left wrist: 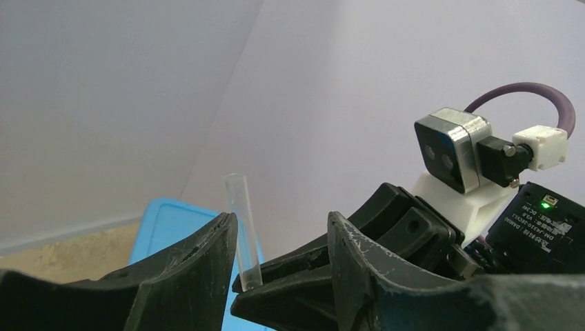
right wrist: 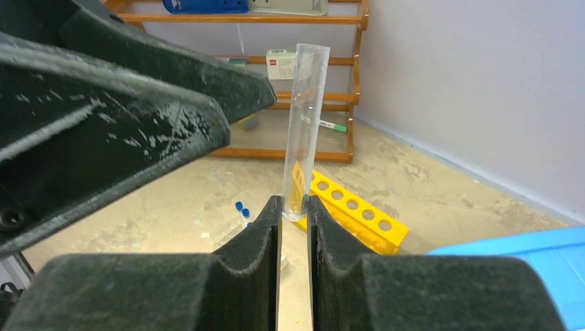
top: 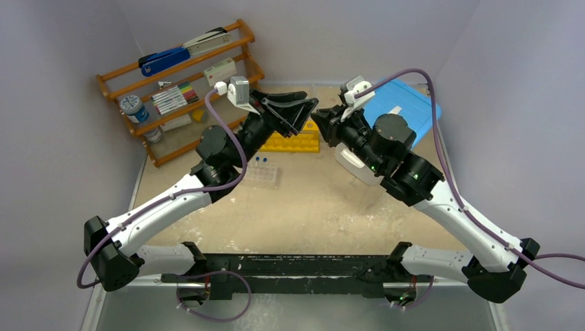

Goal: Organize the chemistry lab equipment
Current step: Pick up the test tube at the center of the board.

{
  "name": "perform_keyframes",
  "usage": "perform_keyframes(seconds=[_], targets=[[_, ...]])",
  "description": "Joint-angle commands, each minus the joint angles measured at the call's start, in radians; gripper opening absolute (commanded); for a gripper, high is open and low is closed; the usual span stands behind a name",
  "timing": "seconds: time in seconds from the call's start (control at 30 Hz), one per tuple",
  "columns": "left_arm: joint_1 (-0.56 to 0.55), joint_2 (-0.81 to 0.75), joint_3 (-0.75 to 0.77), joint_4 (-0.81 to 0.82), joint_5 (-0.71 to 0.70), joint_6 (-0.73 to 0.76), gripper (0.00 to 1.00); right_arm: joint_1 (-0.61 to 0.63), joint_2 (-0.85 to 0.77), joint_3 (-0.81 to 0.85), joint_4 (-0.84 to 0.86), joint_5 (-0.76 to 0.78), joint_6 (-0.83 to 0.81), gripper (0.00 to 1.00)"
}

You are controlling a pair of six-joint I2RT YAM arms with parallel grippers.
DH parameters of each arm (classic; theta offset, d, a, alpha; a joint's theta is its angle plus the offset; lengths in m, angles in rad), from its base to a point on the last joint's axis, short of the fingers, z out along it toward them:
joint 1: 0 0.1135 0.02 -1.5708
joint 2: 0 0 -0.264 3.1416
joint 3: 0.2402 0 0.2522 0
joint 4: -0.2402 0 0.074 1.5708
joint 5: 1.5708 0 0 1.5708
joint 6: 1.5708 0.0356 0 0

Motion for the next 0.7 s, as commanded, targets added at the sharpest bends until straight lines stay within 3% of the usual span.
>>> perform_keyframes(seconds=[0.0,0.23,0.43,0.67], targets=[[0.007,-0.002,0.094,-0.088,0.023,0.047,0.50,-0.003,-0.038,-0.010,0.046,-0.033,0.010,0.17],[0.025,0.038,0.172,-0.195,-0.043,0.012,0.50,0.001,-0.043,-0.011,0.054,-0.066,0.015,0.17],[0.042,0.066,0.195,-0.211,-0.020,-0.008,0.50,0.005,-0.048,-0.016,0.052,-0.067,0.016,0.18],[0.053,0.082,0.217,-0.207,0.006,-0.022,0.39,0.007,-0.041,-0.020,0.048,-0.074,0.014,0.18]])
